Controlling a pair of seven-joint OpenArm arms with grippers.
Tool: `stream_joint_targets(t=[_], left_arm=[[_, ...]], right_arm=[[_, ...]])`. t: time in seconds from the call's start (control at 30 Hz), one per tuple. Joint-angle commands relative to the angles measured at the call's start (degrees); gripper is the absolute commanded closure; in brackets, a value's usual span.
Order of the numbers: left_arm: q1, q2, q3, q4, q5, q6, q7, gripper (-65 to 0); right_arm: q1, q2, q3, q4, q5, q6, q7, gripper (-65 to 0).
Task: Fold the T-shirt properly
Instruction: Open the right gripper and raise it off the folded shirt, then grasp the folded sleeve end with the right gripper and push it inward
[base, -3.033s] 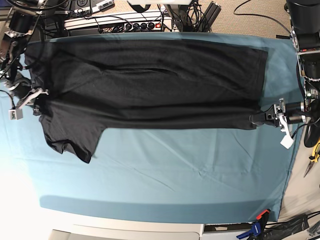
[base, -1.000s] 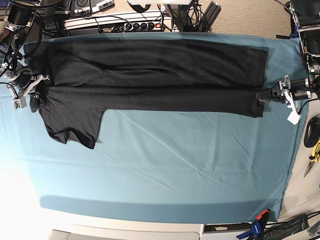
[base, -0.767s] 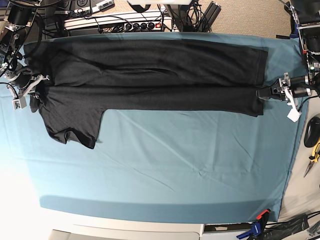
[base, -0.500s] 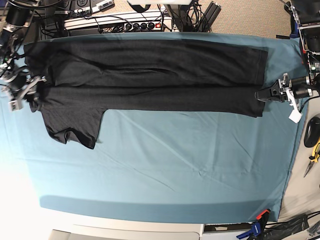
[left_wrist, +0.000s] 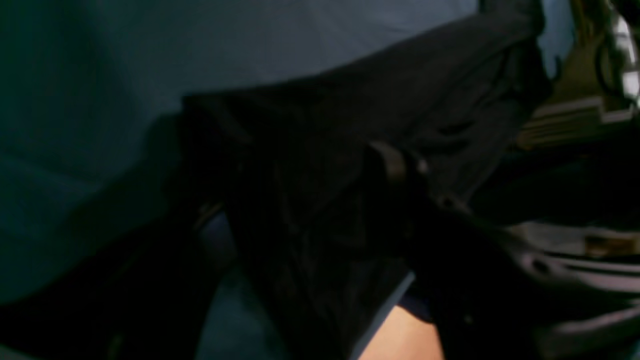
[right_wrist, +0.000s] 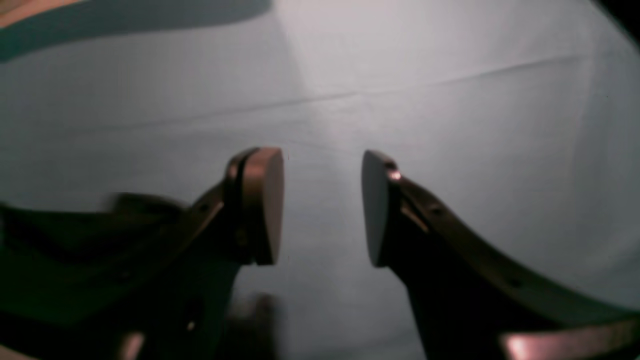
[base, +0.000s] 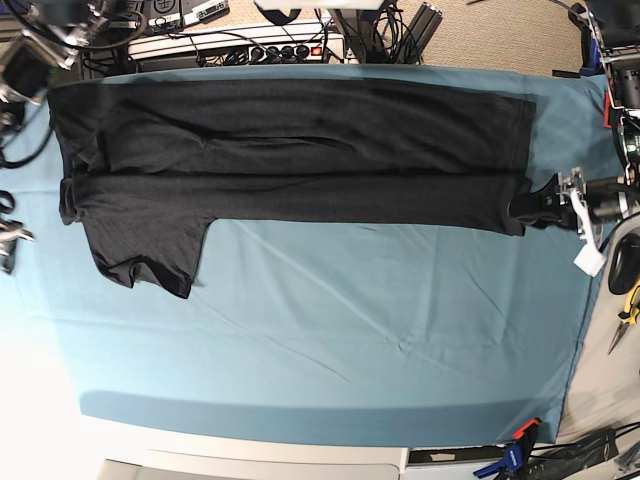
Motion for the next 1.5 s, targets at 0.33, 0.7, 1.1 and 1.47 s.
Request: stream_joint_targets(t=[0.33, 0.7, 1.1, 1.47], left_arm=[[-0.81, -1.27, -0.44, 6.54, -1.67, -0.30, -0.42, -31.8], [-0.83, -1.25, -0.44, 6.54, -1.67, -0.30, -0.42, -31.8], [-0.83, -1.25, -0.44, 6.54, -1.67, -0.30, -0.42, -31.8], [-0.83, -1.25, -0.46, 6.54, -1.67, -0.30, -0.42, -31.8]], right_arm=[[15.78, -3.41, 0.15, -28.02, -1.60, -0.66, 9.42, -26.2], [20.72, -3.72, -3.74, -35.63, 2.16, -0.76, 1.88, -26.2], [20.72, -3.74, -19.32, -35.63, 0.98, -2.64, 0.85, -10.6], [18.16, -2.93, -19.32, -30.27, 10.71, 5.89, -4.20, 0.0]])
